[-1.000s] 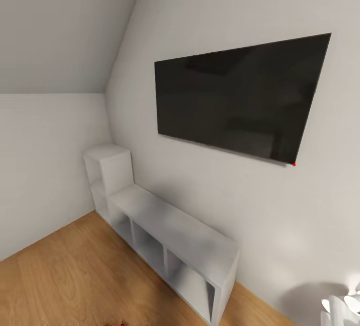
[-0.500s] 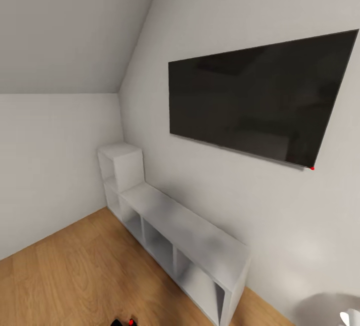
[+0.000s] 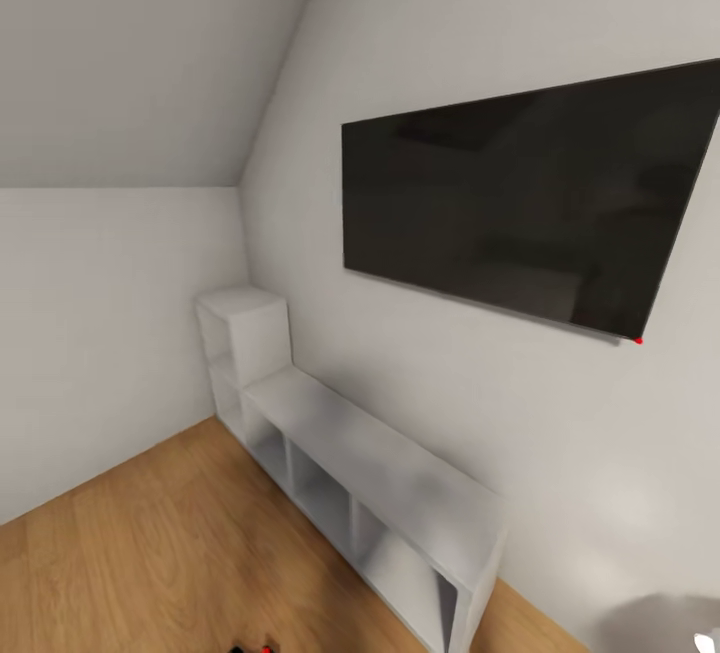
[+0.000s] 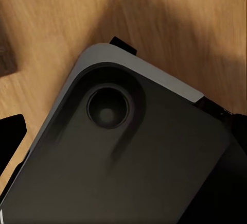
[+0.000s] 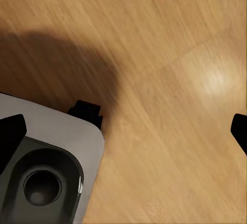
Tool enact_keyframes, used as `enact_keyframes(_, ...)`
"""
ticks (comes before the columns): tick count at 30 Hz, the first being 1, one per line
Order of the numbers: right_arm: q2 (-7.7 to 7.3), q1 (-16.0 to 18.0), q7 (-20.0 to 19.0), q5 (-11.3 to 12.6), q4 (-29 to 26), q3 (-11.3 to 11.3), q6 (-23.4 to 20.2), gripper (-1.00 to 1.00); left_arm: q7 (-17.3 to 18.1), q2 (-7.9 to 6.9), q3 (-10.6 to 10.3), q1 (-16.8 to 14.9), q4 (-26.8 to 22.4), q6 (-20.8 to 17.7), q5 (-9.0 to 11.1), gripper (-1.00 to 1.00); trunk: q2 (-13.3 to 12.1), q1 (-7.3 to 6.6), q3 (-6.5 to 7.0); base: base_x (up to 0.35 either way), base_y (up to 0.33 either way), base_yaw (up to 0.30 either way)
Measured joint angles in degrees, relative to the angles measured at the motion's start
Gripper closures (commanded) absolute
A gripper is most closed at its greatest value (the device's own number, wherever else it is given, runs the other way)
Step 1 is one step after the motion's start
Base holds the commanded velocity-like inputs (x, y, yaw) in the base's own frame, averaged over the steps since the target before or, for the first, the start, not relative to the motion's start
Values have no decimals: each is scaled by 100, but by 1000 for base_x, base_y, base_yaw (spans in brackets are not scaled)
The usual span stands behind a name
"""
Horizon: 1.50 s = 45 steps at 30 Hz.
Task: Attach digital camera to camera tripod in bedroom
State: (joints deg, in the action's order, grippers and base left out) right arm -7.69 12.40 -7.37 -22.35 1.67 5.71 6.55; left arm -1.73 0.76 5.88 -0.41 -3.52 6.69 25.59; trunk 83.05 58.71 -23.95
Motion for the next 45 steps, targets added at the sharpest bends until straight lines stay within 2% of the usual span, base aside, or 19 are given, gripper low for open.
enact_keyframes(12,17,0,-7,-31,0,-4,-2,-100,19,-9,34,-1,-9,20,26,-100,0,1,0,56,44,0)
enact_keyframes(33,40,0,1,-35,0,-5,-2,-100,30,-9,35,1,-8,20,27,-100,0,-1,0,284,0,0)
enact_keyframes(45,34,0,1,-35,0,-5,7,-100,21,-9,39,0,-12,20,27,-100,0,2,0,60,0,0)
